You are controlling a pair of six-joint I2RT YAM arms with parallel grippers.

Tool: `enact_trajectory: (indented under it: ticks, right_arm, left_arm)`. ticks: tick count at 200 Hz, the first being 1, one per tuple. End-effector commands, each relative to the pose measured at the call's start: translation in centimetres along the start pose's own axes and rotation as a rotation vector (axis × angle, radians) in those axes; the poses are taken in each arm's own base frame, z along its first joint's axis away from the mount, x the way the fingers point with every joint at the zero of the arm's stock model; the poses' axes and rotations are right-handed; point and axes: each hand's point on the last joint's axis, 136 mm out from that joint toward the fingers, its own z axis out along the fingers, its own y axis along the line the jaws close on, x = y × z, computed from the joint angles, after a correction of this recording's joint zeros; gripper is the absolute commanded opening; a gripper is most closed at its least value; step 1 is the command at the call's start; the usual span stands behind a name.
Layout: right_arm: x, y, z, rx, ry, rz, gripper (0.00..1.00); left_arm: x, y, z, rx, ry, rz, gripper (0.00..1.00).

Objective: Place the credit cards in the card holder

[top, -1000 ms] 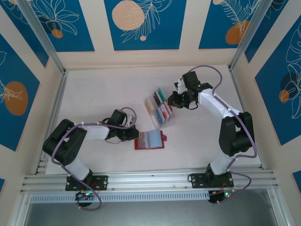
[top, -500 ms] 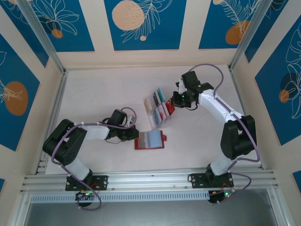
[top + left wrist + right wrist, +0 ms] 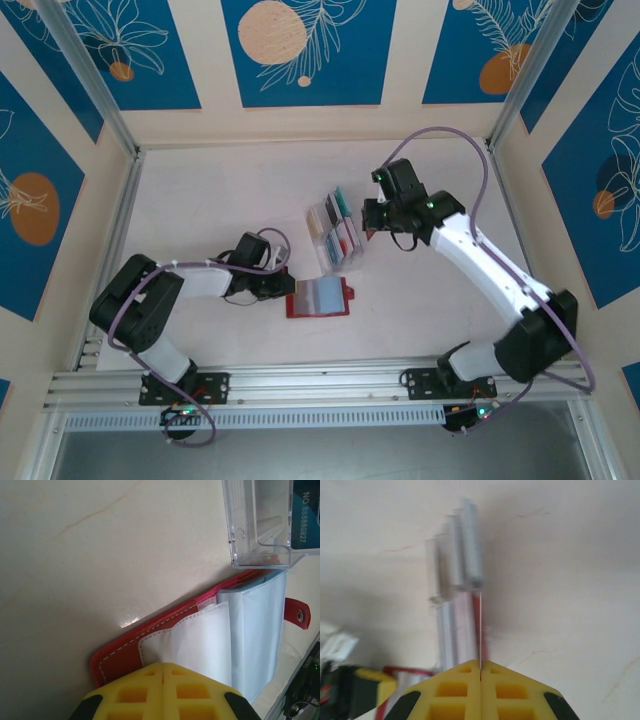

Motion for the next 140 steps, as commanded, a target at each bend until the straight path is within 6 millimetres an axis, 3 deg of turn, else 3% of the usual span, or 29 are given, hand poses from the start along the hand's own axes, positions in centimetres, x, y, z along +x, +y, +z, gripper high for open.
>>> enact_trajectory:
  ticks: [1, 10, 36, 75, 140]
  right_arm:
    - [2.8, 4.1, -0.6, -0.226, 0.034, -0.032, 0.0]
    - [4.4, 5.8, -0.5, -0.325, 0.069, -0.033, 0.01]
    - [8.4, 8.1, 0.7, -0.468, 0.156, -0.026, 0.01]
    - [12.9, 8.7, 4.0, -0.556, 0.287, 0.036, 0.01]
    - [16.7, 8.1, 8.2, -0.546, 0.415, 0.089, 0.0]
  left_arm:
    - [2.0, 1.7, -0.2, -0.078, 0.057, -0.001, 0.04]
    - [1.9, 1.7, -0.3, -0.082, 0.057, 0.004, 0.04]
    - [2.0, 1.9, -0.5, -0.095, 0.063, 0.01, 0.04]
    - [2.0, 2.1, -0.6, -0.121, 0.064, 0.028, 0.04]
    - [1.6, 2.6, -0.7, -0.158, 0.062, 0.039, 0.04]
